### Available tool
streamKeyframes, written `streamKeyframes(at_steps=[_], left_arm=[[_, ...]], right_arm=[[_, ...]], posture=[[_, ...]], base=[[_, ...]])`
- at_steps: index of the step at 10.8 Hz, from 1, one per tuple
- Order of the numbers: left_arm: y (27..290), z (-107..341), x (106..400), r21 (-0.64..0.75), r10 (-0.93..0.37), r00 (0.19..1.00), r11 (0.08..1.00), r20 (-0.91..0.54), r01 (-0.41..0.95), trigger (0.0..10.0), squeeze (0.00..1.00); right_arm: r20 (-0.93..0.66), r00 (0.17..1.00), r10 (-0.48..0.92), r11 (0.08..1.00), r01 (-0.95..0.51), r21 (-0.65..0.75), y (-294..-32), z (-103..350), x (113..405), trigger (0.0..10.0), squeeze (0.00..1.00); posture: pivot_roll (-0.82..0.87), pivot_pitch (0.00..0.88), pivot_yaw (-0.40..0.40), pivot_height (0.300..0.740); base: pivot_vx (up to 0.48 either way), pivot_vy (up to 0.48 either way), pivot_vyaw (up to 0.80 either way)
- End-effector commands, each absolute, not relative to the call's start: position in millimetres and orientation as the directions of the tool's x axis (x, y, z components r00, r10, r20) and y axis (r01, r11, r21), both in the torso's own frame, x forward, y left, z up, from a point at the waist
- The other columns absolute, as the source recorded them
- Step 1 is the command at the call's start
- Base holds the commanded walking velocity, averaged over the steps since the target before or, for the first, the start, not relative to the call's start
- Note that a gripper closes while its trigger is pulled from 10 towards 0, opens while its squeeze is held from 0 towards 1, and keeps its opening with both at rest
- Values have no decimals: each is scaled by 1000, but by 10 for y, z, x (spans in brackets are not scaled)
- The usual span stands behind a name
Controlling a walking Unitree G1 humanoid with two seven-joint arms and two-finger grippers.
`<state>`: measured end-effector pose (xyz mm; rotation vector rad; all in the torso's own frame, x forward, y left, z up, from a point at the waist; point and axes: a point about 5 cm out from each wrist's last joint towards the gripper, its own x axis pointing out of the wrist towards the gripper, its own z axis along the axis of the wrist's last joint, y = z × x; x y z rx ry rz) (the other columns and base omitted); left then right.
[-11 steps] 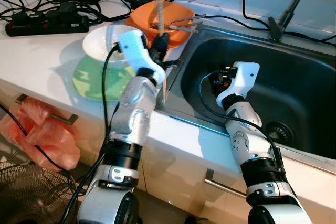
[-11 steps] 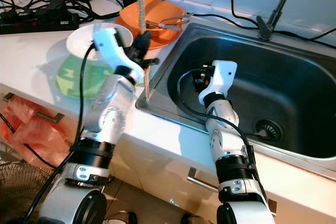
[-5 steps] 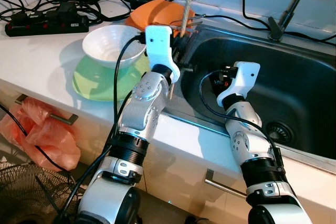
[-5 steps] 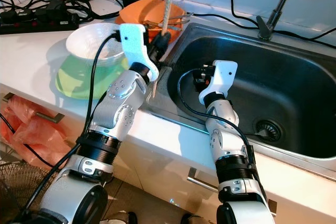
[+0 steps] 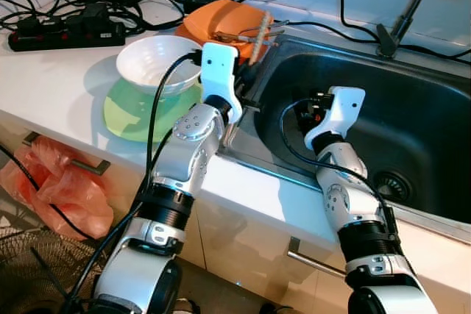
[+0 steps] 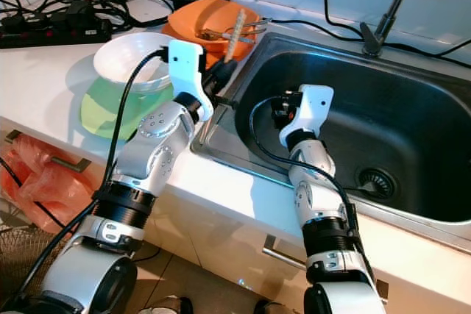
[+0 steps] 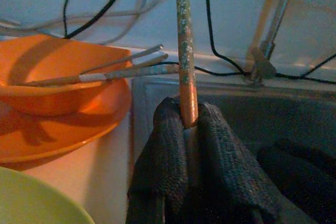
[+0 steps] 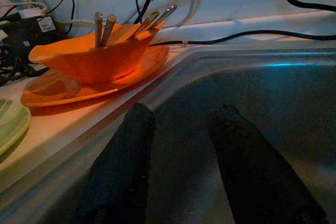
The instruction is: Kitchen organization
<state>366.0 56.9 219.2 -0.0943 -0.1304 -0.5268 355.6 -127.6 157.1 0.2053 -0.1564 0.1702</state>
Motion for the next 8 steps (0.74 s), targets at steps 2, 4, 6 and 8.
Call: streamKeyframes(at_steps=[2, 4, 6, 8], left_arm=[[639, 2177, 3641, -50, -519, 846, 848, 122, 527, 10000, 0], [623, 2167, 3623, -48, -530, 840, 842, 114, 538, 10000, 0], [568, 2150, 3605, -57, -548, 830, 830, 106, 555, 10000, 0], [510, 2140, 3581, -49, -566, 819, 819, 98, 572, 10000, 0]], right_arm=[[127, 982, 137, 967, -160, 199, -1314, 1465, 3540, 10000, 0], [157, 978, 135, 964, -166, 207, -1354, 1573, 3564, 10000, 675], [196, 977, 84, 954, -135, 268, -1468, 1733, 3610, 10000, 1000], [201, 977, 72, 953, -127, 277, -1528, 1802, 3621, 10000, 1000]], posture=[[56, 104, 10, 740], [52, 107, 11, 740], [43, 108, 11, 740], [40, 110, 13, 740]], base=[[0, 0, 0], [0, 0, 0], [0, 0, 0], [0, 0, 0]])
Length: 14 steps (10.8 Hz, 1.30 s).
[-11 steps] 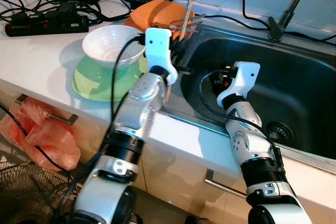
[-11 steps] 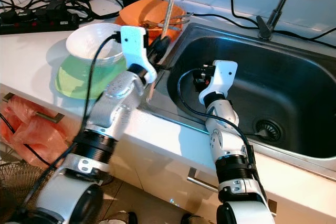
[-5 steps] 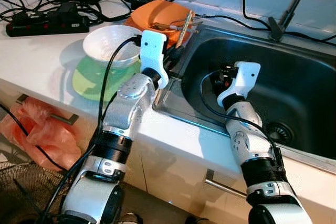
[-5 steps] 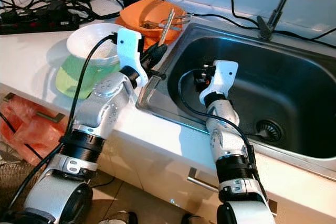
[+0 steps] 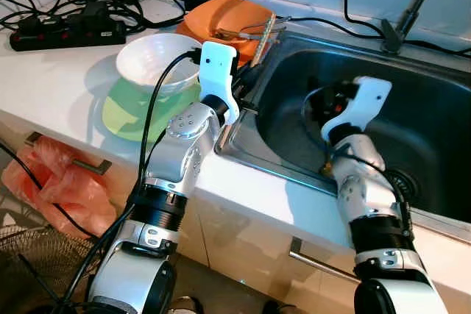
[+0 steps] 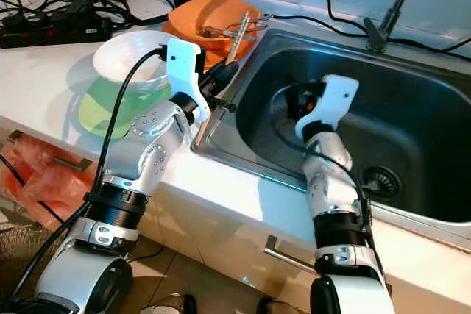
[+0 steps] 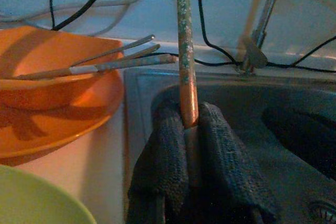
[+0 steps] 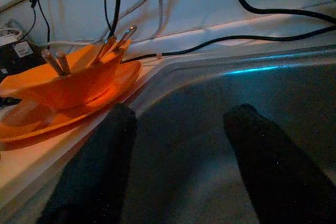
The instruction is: Kitchen organization
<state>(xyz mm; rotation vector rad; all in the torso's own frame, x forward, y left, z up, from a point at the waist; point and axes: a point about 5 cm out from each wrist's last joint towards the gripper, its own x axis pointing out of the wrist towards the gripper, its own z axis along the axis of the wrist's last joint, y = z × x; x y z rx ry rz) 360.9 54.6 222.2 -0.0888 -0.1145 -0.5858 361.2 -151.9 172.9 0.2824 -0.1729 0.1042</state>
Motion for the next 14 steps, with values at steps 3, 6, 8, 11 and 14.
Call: streamKeyframes(at_steps=[3, 6, 8, 11, 14], left_arm=[[403, 2163, 3543, 18, -603, 793, 797, 87, 604, 10000, 0], [353, 2157, 3527, 31, -618, 782, 786, 81, 618, 10000, 0], [353, 2164, 3524, 36, -620, 780, 784, 83, 619, 10000, 0], [310, 2157, 3499, 51, -640, 765, 768, 76, 638, 10000, 0], [282, 2145, 3478, 60, -660, 748, 751, 67, 657, 10000, 0]], right_arm=[[233, 964, 129, 921, -203, 333, -1451, 2072, 3652, 10000, 0], [287, 942, 176, 868, -285, 406, -1401, 2276, 3617, 10000, 0], [284, 941, 186, 851, -299, 431, -1405, 2298, 3600, 10000, 0], [303, 924, 234, 810, -358, 465, -1347, 2363, 3558, 10000, 0], [298, 920, 254, 789, -375, 486, -1300, 2354, 3540, 10000, 0]], posture=[[35, 110, 15, 740], [30, 107, 16, 740], [31, 106, 15, 740], [30, 107, 16, 740], [33, 106, 15, 740]], base=[[0, 0, 0], [0, 0, 0], [0, 0, 0], [0, 0, 0], [0, 0, 0]])
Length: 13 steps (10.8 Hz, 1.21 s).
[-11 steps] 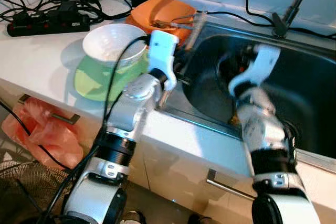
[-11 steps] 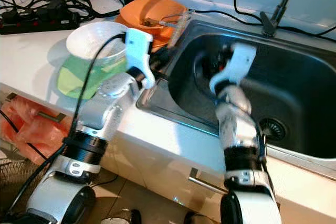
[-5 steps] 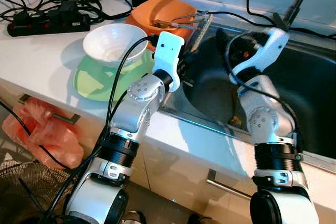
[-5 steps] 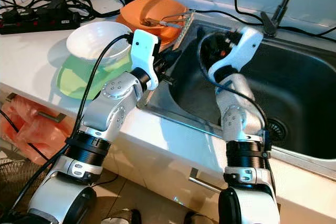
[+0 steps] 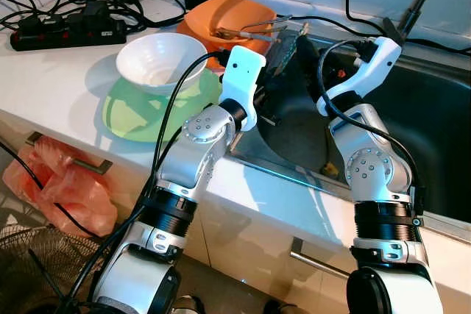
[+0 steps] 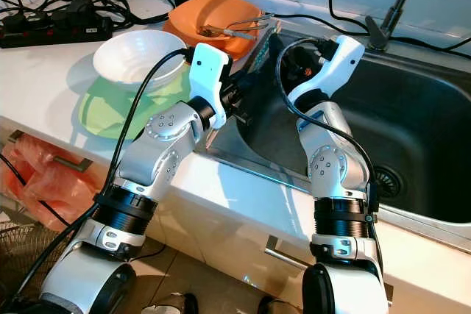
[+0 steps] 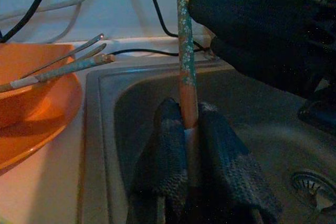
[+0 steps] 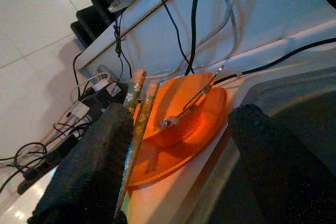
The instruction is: Kitchen organization
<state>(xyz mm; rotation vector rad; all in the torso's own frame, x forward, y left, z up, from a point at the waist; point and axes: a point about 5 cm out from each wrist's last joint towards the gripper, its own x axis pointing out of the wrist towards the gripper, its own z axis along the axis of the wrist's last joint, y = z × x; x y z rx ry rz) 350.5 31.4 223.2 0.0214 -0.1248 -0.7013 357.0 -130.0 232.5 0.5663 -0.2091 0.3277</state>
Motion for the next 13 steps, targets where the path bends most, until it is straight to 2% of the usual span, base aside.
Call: streamKeyframes(at_steps=[1, 6, 10, 11, 12, 13], left_arm=[[271, 2141, 3470, 65, -668, 742, 744, 65, 664, 10000, 0], [234, 2112, 3442, 74, -690, 722, 724, 54, 686, 10000, 0], [223, 2123, 3436, 83, -696, 716, 718, 57, 691, 10000, 0], [223, 2126, 3438, 84, -694, 717, 719, 58, 690, 10000, 0], [221, 2130, 3439, 85, -694, 718, 720, 60, 689, 10000, 0], [220, 2133, 3438, 85, -695, 717, 719, 62, 690, 10000, 0]], right_arm=[[296, 920, 257, 787, -377, 488, -1294, 2349, 3538, 10000, 0], [328, 903, 276, 720, -421, 551, -1235, 2392, 3506, 10000, 0], [309, 905, 293, 708, -423, 566, -1190, 2337, 3506, 10000, 0], [302, 907, 294, 706, -420, 570, -1185, 2321, 3508, 549, 0], [296, 909, 292, 707, -414, 574, -1190, 2304, 3510, 0, 0], [296, 910, 290, 707, -412, 575, -1192, 2301, 3512, 0, 0]], posture=[[32, 106, 14, 740], [29, 98, 14, 740], [37, 100, 12, 740], [38, 101, 12, 740], [38, 101, 12, 740], [38, 101, 11, 740]], base=[[0, 0, 0], [0, 0, 0], [0, 0, 0], [0, 0, 0], [0, 0, 0], [0, 0, 0]])
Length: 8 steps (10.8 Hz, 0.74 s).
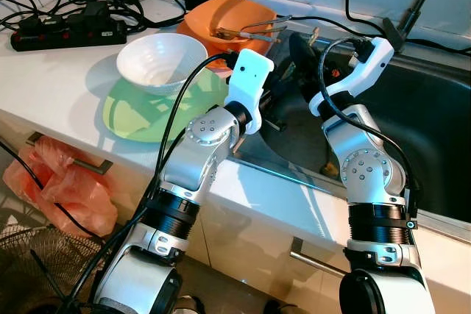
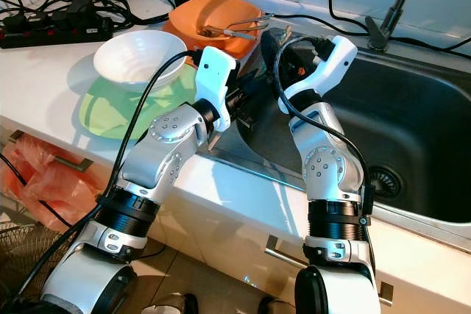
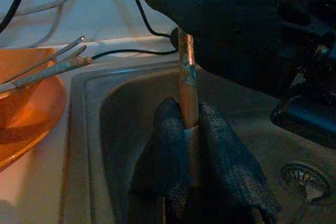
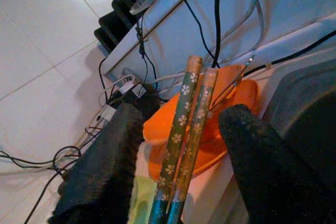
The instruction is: Kitchen organization
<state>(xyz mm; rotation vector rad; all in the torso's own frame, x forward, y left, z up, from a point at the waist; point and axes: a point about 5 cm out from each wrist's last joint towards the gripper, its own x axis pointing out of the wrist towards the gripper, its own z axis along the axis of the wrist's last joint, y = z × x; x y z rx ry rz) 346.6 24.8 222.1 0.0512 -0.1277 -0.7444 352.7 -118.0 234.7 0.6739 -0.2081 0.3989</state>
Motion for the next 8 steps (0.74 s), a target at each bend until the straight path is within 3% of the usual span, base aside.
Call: streamKeyframes(at_steps=[1, 8], left_arm=[[219, 2135, 3437, 86, -695, 716, 719, 62, 690, 10000, 0], [221, 2148, 3432, 101, -698, 713, 716, 70, 691, 10000, 0]], right_arm=[[296, 910, 289, 706, -412, 576, -1194, 2299, 3512, 0, 0], [292, 913, 285, 692, -407, 596, -1189, 2274, 3514, 0, 0]], posture=[[38, 102, 11, 740], [41, 104, 10, 740]], base=[[0, 0, 0], [0, 0, 0]])
